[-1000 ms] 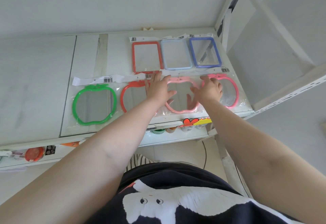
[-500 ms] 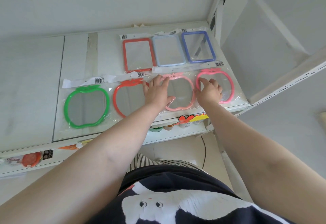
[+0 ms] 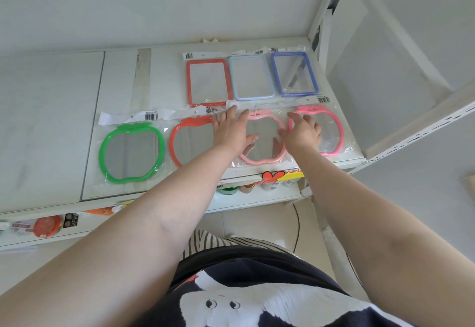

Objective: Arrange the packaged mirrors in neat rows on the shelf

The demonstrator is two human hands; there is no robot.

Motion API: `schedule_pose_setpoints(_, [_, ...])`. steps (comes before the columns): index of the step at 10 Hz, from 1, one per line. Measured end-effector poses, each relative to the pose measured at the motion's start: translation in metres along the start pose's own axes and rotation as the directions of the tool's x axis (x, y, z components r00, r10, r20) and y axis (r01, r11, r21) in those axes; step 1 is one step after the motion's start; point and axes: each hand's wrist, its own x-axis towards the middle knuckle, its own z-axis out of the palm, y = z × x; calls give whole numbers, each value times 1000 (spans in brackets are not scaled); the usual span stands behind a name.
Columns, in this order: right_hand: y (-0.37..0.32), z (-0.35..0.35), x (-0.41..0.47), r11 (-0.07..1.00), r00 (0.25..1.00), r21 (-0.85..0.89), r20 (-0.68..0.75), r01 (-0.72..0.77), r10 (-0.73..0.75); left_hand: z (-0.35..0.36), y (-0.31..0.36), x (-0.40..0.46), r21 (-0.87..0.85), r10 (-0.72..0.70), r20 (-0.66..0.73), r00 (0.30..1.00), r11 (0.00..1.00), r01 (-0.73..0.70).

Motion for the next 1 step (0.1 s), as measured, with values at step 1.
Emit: schedule_pose_setpoints(1, [-8, 0, 2, 999, 999, 17, -39, 29, -28, -7, 2, 2, -29, 31, -36, 999, 999, -32])
